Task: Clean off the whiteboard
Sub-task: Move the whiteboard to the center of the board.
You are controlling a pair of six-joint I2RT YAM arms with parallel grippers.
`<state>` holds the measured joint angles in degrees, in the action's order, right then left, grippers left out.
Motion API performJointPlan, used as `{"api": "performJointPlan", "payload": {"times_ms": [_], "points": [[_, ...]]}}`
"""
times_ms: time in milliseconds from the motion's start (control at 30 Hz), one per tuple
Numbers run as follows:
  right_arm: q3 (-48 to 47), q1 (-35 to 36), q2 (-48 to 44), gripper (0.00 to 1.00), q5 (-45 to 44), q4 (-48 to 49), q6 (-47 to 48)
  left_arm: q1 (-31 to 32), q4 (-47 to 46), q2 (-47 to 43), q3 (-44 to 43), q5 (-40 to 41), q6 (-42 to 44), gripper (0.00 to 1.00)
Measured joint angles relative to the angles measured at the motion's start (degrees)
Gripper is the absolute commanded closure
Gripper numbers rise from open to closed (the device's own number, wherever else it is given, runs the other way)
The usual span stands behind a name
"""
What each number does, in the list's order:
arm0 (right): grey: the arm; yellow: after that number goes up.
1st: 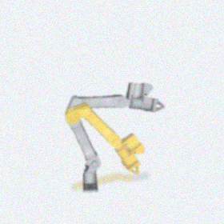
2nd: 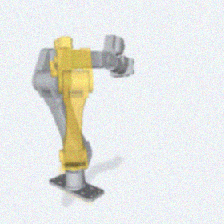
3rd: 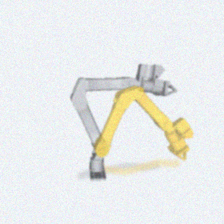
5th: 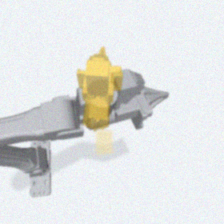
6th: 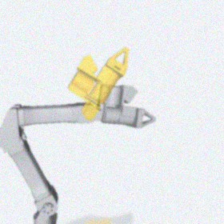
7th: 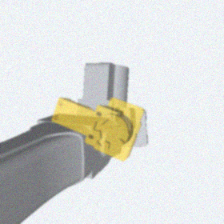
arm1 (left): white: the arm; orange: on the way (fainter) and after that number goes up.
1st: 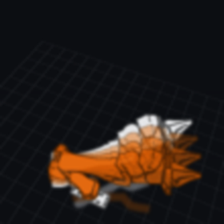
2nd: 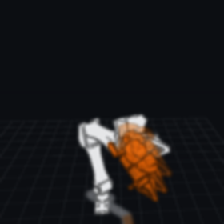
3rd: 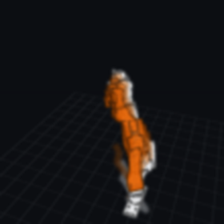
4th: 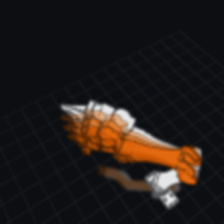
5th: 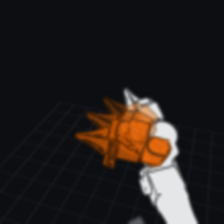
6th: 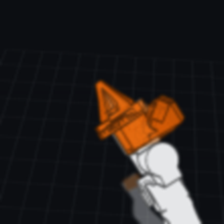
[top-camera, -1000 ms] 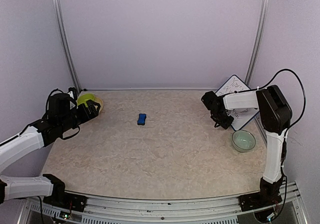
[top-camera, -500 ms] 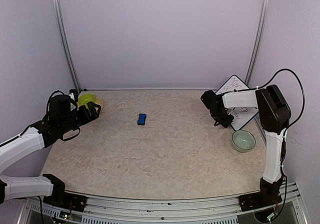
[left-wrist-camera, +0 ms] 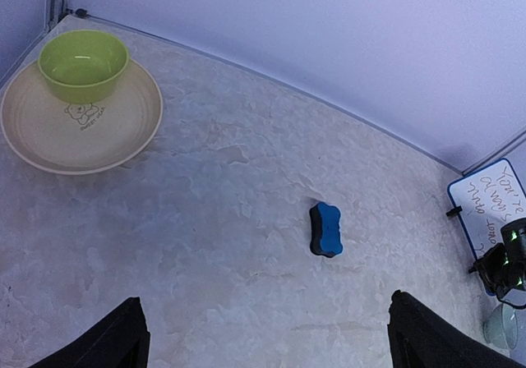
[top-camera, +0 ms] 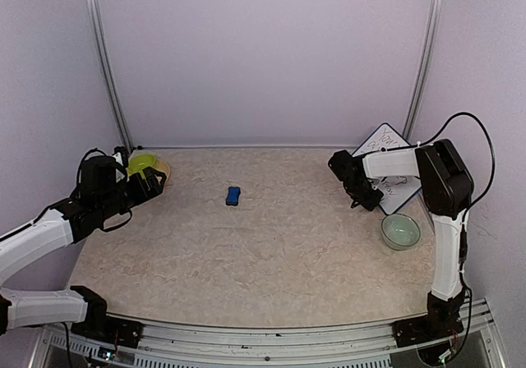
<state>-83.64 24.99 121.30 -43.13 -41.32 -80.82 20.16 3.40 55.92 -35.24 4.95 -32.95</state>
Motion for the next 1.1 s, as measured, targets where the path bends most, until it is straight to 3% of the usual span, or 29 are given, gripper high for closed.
{"api": "performJointPlan", "payload": {"times_ms": [700,1100], "points": [[-0.04,0.02,0.00,0.93,-0.35,-0.26,-1.51,0.09,-0.07,-0.02,0.44,-0.02,-0.02,0.02],[0.26,0.11,0.00,0.94,-0.46,0.81,0.24,0.09,-0.07,-0.04,0.55,-0.02,-0.04,0.02]]}}
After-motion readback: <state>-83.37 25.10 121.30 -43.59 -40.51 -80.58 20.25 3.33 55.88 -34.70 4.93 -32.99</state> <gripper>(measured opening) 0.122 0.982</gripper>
